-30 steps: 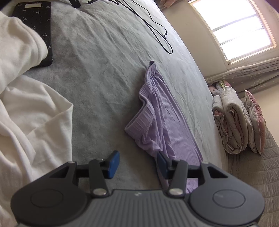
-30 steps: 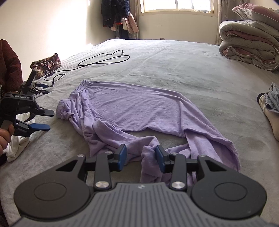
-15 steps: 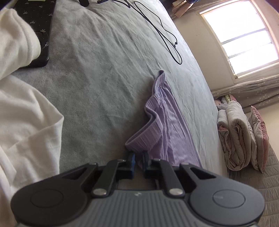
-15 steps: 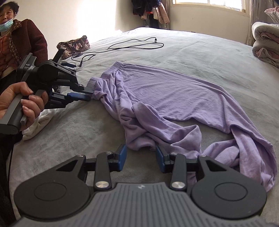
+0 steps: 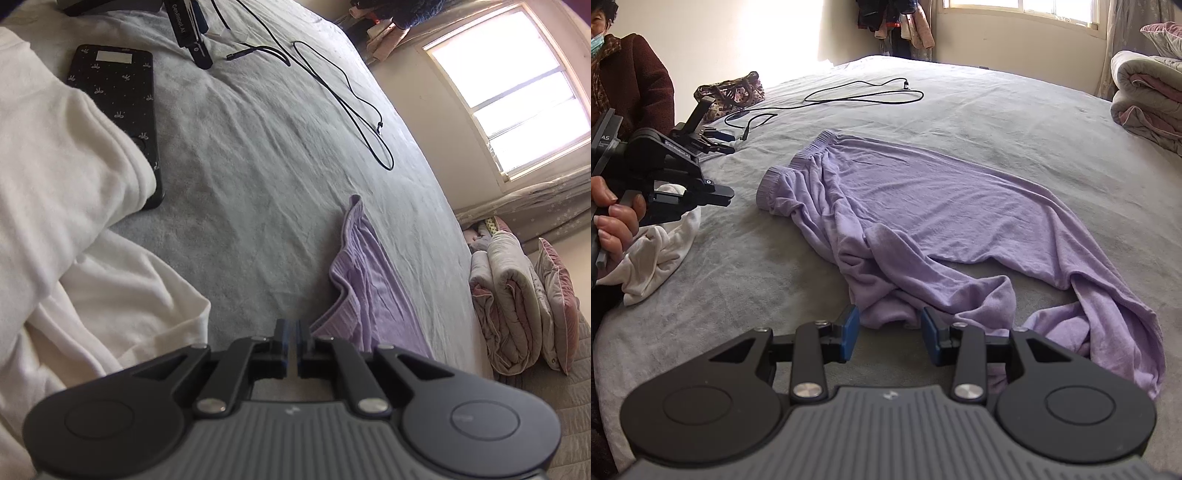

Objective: Fold clothes

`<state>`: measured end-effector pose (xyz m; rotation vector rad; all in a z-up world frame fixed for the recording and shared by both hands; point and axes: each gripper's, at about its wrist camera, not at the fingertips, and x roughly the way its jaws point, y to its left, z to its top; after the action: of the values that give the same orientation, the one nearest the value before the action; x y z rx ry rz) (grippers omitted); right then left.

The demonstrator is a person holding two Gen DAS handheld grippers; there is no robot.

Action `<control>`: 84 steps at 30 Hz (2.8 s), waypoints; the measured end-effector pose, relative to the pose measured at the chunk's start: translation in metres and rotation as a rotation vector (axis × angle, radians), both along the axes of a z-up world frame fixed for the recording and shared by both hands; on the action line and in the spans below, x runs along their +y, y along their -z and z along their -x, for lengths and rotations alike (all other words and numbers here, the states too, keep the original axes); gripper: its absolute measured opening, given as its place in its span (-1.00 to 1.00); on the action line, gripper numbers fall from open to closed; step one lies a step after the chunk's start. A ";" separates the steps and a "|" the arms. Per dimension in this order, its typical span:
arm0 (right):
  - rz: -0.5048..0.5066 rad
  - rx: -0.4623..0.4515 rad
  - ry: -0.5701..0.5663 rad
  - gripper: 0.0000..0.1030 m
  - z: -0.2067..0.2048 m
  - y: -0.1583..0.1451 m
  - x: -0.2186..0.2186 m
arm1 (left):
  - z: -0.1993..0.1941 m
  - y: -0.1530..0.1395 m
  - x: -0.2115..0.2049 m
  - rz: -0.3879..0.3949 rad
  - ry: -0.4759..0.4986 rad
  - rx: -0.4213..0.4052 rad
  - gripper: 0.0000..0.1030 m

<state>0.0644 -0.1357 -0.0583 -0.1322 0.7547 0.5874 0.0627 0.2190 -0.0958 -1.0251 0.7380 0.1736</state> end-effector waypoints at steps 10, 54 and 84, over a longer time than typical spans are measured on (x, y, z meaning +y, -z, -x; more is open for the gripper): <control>-0.012 0.004 -0.039 -0.19 0.002 0.001 0.013 | -0.025 0.027 -0.024 0.203 -0.050 0.025 -0.45; 0.043 -0.014 -0.276 -0.26 -0.011 0.002 0.120 | -0.005 -0.005 0.020 -0.071 -0.119 0.077 -0.56; 0.045 0.196 -0.406 -0.82 -0.026 -0.006 0.191 | -0.001 -0.015 0.029 -0.131 -0.023 0.147 -0.49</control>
<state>0.0902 0.0548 -0.0523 -0.2759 0.9392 0.9802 0.0637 0.2480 -0.0811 -0.9024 0.8369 0.3158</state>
